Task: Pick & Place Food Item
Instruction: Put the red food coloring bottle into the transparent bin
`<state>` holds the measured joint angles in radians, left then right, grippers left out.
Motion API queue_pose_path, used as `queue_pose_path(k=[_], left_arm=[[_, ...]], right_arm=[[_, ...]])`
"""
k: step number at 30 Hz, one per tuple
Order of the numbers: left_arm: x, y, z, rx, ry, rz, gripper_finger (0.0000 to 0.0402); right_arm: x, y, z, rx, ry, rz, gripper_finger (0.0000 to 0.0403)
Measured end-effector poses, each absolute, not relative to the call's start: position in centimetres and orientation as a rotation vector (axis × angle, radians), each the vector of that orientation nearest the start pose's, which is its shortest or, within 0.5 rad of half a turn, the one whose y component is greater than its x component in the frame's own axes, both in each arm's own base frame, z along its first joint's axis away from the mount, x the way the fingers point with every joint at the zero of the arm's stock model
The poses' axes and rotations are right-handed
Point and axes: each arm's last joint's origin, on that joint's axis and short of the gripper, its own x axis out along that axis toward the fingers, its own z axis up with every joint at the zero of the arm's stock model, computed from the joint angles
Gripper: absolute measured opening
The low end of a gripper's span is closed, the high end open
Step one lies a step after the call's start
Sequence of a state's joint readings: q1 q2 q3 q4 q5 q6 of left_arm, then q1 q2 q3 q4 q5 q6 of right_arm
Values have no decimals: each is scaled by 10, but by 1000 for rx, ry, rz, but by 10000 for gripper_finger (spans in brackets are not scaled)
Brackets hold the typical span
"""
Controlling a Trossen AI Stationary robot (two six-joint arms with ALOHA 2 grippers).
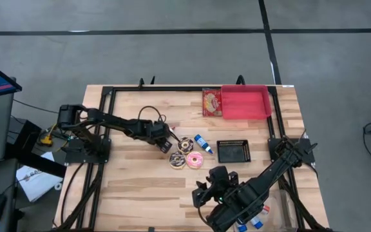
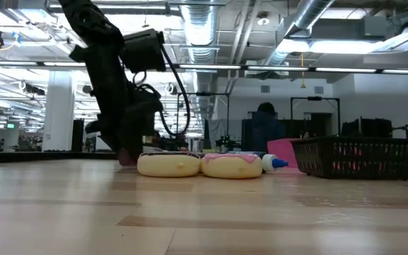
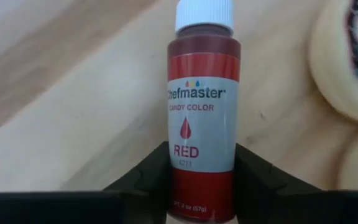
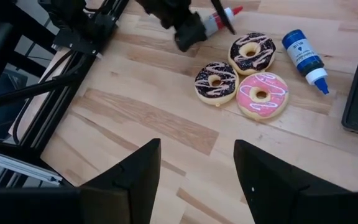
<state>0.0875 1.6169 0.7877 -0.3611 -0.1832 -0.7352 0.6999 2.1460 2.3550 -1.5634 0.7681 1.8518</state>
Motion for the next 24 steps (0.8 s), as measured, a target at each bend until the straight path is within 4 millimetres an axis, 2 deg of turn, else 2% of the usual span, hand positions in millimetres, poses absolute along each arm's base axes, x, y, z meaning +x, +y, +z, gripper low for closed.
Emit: queue_pose_path(k=[3, 8, 12, 16, 19, 24], left_arm=[[275, 26, 151, -586, 1030, 546, 119], [260, 8, 186, -541, 1010, 321, 160], [245, -16, 218, -524, 936, 128, 152], [230, -43, 247, -525, 808, -36, 131], [224, -61, 264, -545, 707, -126, 131], [219, -88, 277, -565, 581, -200, 139]], right_arm=[[327, 249, 348, 796, 552, -829, 196], [322, 255, 348, 794, 557, -808, 196], [318, 263, 349, 815, 549, -783, 196], [322, 269, 353, 903, 421, -758, 196], [330, 268, 355, 991, 275, -760, 196], [349, 255, 350, 1076, 141, -800, 196]])
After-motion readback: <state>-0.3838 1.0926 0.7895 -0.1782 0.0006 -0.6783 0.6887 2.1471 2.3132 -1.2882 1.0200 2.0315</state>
